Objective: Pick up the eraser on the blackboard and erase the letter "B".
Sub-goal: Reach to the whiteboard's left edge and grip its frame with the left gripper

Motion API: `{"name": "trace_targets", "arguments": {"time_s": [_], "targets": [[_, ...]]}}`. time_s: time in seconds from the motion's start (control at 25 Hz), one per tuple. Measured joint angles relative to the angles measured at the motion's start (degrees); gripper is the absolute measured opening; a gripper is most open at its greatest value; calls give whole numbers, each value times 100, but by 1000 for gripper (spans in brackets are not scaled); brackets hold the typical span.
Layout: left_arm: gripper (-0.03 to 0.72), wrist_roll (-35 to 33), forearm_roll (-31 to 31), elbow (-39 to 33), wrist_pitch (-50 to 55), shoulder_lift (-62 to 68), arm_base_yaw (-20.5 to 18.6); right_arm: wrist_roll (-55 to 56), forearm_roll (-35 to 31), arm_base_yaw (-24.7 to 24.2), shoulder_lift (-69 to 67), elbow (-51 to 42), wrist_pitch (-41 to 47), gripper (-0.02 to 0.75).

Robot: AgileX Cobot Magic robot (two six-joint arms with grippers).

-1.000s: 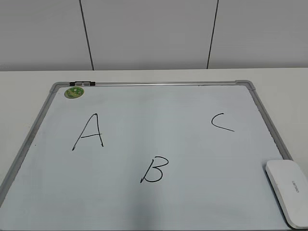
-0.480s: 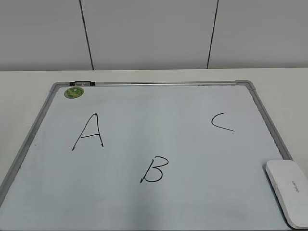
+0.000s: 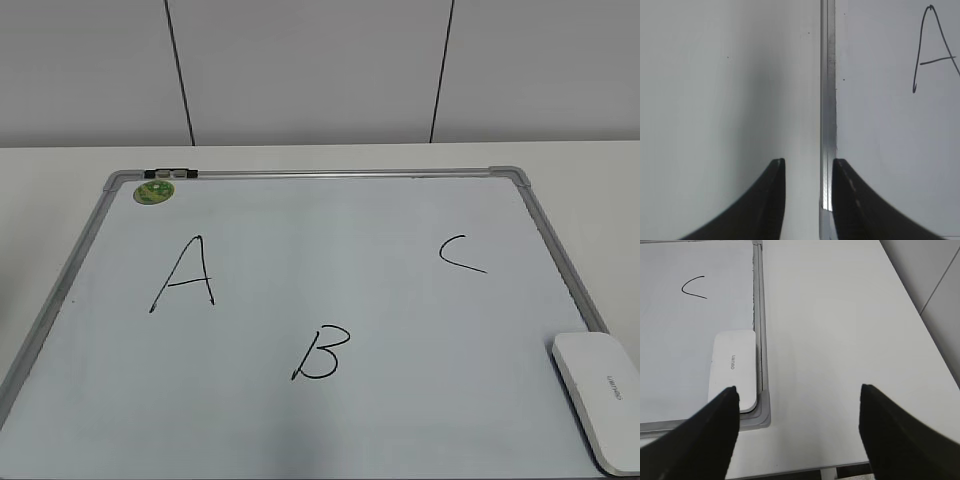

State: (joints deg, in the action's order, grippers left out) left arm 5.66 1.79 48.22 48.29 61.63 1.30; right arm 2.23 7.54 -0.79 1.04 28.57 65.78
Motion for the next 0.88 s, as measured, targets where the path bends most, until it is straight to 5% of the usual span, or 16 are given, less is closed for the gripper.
{"name": "trace_targets", "arguments": {"time_s": [0.48,0.88], "targets": [[241,0,-222,1997,540,2510,0,0,0,0,0,0,0,554],[241,-23,-257,2978,1128,3656,0,0,0,0,0,0,0,554]]}}
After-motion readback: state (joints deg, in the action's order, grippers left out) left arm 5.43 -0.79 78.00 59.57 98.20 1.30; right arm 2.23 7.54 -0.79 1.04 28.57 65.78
